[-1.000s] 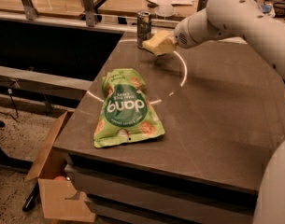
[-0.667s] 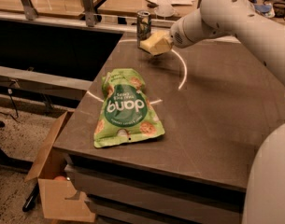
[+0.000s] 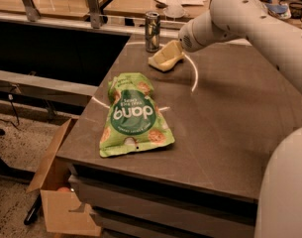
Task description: Move sponge near redbull can
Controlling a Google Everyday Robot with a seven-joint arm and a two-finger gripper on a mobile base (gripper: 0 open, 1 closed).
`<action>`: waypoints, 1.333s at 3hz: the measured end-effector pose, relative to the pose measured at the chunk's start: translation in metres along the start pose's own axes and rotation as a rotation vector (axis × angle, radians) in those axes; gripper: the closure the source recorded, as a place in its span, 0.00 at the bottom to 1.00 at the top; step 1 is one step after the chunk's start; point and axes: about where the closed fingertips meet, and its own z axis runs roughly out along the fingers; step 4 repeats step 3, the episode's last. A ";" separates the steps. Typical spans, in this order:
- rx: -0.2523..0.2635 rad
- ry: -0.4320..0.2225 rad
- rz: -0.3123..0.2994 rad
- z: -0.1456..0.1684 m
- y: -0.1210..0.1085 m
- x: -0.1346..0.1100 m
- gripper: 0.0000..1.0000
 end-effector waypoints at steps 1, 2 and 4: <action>0.011 -0.047 0.055 -0.023 -0.015 0.018 0.00; 0.051 -0.105 0.113 -0.059 -0.038 0.048 0.00; 0.072 -0.108 0.132 -0.073 -0.050 0.061 0.00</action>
Offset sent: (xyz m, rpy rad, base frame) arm -0.0526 -0.1709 0.0119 0.2058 -0.0997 -0.2055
